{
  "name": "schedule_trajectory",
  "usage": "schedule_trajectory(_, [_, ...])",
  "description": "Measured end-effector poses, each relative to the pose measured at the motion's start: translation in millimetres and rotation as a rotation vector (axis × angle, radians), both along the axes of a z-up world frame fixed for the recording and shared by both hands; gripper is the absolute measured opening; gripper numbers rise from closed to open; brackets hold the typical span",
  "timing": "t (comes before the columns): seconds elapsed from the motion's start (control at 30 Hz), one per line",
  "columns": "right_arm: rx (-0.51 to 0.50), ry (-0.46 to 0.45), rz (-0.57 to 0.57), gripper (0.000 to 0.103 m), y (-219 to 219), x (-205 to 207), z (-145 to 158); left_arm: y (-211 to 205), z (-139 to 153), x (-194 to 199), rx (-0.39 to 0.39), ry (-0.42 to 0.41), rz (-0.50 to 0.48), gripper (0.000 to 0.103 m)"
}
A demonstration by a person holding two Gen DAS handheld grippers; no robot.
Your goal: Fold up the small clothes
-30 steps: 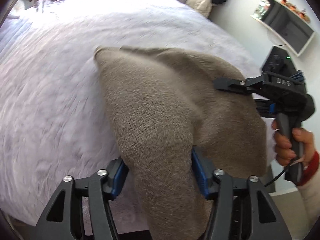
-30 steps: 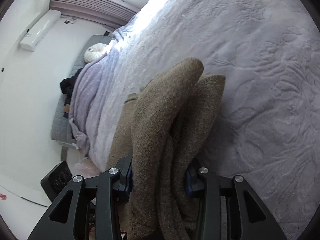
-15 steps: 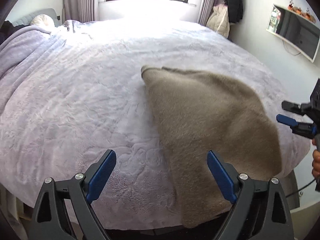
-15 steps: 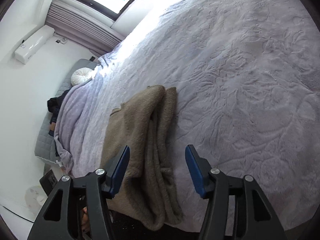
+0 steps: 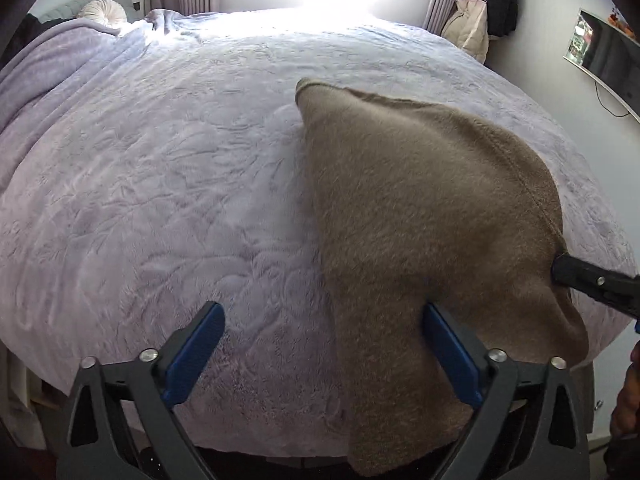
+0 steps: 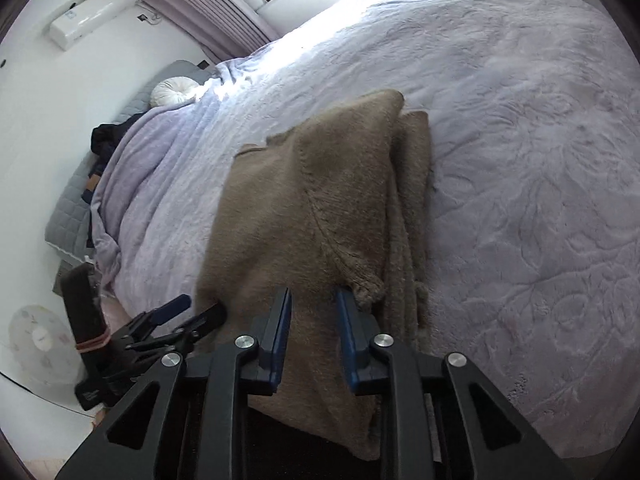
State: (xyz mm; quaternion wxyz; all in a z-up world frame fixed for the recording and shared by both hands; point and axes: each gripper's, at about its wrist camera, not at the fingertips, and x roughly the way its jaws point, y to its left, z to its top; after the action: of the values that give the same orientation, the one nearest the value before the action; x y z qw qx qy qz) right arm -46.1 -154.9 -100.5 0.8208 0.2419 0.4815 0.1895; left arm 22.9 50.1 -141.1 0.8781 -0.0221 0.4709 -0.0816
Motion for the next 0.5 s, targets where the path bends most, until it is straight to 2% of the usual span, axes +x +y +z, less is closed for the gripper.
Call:
schedule_trajectory(0.23, [0.159, 0.023, -0.044, 0.017, -23.4, -11.9, -13.6, -13.3, 8.7, -10.5, 0.097, -0.067, -0.027, 0.100])
schedule_trajectory(0.27, [0.172, 0.025, -0.047, 0.020, -24.1, -12.7, -11.5, -14.3, 9.6, -11.0, 0.100, -0.073, -0.023, 0.101])
schedule_trajectory(0.4, [0.181, 0.042, -0.050, 0.024, -29.0, -14.1, -1.1, -13.1, 13.3, -13.2, 0.076, -0.051, 0.002, 0.101])
schedule_trajectory(0.5, [0.159, 0.044, -0.073, 0.034, -33.3, -14.7, 8.3, -10.2, 16.7, -13.3, 0.059, -0.031, 0.024, 0.100])
